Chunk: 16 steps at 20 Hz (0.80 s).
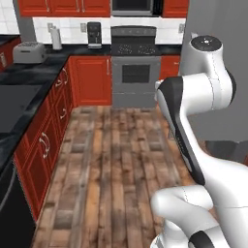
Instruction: Take the cheese, steak, and cucumber from the fridge and place them on the plate on the dining counter to create an appetizer plate.
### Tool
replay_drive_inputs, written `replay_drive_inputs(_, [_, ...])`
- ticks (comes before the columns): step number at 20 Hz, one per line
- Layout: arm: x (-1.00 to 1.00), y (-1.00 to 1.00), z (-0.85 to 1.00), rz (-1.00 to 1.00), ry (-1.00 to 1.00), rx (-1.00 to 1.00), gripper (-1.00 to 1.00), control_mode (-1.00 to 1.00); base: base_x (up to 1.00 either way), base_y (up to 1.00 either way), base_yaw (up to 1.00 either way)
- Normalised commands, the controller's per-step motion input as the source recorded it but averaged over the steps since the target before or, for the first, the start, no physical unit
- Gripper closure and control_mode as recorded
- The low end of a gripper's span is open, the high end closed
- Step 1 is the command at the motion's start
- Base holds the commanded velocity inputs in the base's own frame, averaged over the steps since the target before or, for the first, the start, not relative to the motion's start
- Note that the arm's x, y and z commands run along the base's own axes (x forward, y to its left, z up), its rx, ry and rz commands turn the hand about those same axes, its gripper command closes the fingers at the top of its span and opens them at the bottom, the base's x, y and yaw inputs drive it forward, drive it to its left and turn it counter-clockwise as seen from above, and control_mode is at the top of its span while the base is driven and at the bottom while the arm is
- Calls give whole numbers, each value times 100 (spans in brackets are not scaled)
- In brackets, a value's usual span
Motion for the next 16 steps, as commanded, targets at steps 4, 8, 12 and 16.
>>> replay_drive_inputs(4, [0,0,0,0,0,0,-100,100,100,13,-14])
replay_drive_inputs(8, [0,0,0,0,0,0,-100,100,100,49,-23])
replay_drive_inputs(12, [0,0,0,0,0,0,-100,100,100,72,-33])
replay_drive_inputs(16, [0,0,0,0,0,0,-100,100,100,70,-38])
